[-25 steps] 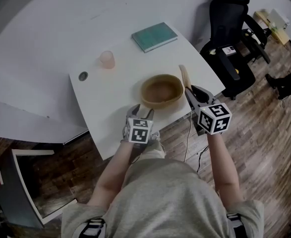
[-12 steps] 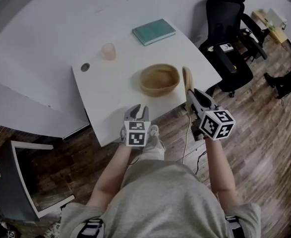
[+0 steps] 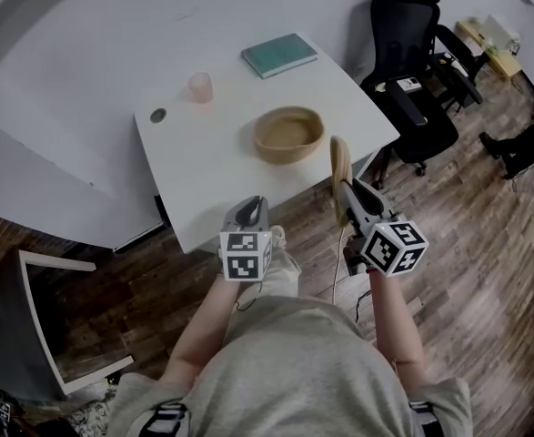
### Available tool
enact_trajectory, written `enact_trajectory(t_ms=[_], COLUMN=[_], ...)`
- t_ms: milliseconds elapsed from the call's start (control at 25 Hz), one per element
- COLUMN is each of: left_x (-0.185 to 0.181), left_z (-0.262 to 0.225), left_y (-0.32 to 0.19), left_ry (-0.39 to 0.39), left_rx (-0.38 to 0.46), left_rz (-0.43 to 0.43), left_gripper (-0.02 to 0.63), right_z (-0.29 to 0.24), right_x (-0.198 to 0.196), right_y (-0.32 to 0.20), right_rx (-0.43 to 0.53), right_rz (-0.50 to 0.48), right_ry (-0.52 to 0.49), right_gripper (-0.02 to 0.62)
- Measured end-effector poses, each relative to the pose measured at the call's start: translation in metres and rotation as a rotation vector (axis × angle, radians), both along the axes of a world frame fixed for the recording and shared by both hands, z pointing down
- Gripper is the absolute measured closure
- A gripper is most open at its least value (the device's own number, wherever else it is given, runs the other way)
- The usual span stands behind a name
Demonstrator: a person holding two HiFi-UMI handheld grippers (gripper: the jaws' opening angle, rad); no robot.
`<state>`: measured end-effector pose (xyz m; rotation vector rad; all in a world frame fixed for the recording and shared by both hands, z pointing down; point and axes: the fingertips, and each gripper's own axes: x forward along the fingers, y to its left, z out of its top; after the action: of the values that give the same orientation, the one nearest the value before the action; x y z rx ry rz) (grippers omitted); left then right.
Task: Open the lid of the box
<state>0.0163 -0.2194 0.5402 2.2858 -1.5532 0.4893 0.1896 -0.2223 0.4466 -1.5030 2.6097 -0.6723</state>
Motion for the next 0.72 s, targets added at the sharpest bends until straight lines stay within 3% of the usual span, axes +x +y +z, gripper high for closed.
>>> enact_trajectory(t_ms=[720], left_x=[0.006], left_z=[-0.054], left_y=[0.072], left_ry=[0.104], left_rx=[0.065], left_rz=[0.045], left_gripper=[0.591], right_z=[-0.007], right_x=[-0.017], right_y=[0.085], right_rx=[0.010], right_rz=[-0.014], right_ry=[-0.053], right_gripper=[0.515])
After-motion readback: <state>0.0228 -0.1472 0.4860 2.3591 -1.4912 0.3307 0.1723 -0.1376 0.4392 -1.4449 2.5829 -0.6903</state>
